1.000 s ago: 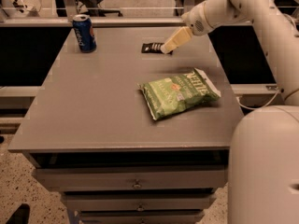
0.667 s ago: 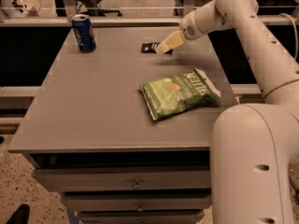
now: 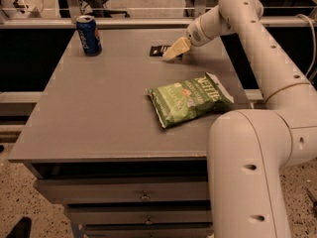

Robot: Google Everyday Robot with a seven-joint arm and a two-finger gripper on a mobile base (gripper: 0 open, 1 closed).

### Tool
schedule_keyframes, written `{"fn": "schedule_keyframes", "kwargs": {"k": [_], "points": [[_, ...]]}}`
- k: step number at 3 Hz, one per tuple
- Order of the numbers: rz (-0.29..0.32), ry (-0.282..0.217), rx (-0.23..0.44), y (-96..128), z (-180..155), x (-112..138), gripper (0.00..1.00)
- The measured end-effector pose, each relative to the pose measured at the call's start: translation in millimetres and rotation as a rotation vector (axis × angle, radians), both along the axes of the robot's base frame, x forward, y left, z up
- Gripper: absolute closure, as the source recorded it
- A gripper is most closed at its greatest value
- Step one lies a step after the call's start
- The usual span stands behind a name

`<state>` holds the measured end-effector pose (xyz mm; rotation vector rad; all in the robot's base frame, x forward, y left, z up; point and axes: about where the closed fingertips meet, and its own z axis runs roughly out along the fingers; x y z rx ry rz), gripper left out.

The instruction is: Move rxbar chocolate near pepsi can

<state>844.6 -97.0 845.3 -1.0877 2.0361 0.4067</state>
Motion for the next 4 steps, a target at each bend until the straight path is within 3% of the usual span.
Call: {"fn": "schedule_keyframes", "kwargs": {"k": [2,3,4], "points": [[0.030,0.073,-0.008,11,-5,-9,0.64],[0.111,0.091,0.016,29,9,-27,0.88],[0.172,0.095,0.047,37,26,-46,1.00]]}}
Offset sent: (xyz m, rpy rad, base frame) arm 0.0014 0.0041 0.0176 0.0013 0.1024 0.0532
